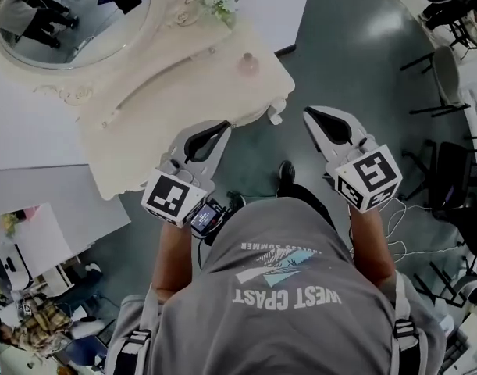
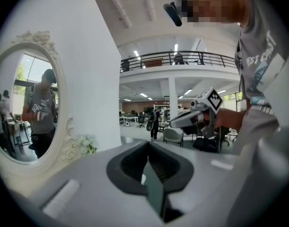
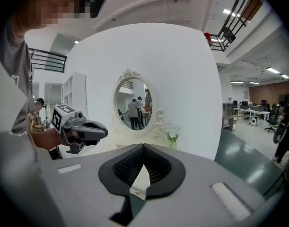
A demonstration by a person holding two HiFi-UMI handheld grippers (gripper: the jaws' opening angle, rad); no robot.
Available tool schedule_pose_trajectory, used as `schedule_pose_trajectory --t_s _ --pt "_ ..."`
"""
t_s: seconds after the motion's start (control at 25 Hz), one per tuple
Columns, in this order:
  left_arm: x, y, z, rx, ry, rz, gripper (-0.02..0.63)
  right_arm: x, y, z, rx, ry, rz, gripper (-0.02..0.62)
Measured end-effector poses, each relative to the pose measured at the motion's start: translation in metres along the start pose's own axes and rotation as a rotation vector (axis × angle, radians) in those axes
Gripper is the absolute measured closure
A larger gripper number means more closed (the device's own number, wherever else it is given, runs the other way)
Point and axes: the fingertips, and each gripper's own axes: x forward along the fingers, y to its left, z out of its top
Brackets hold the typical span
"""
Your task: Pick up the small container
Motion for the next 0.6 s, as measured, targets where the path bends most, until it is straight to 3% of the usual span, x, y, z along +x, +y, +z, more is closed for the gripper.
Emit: schedule_pose_trajectory --t_s 0.28,0.6 --pt "0.05 0.017 0.005 -0.02 0.03 0.157 0.603 0.036 -0.056 0.008 -0.043 0.003 0.163 0.594" --pt "0.078 0.036 -0.011 -0.038 0.083 0.245 0.603 0.063 -0.083 0.0 -0.038 0.016 0.268 0.594"
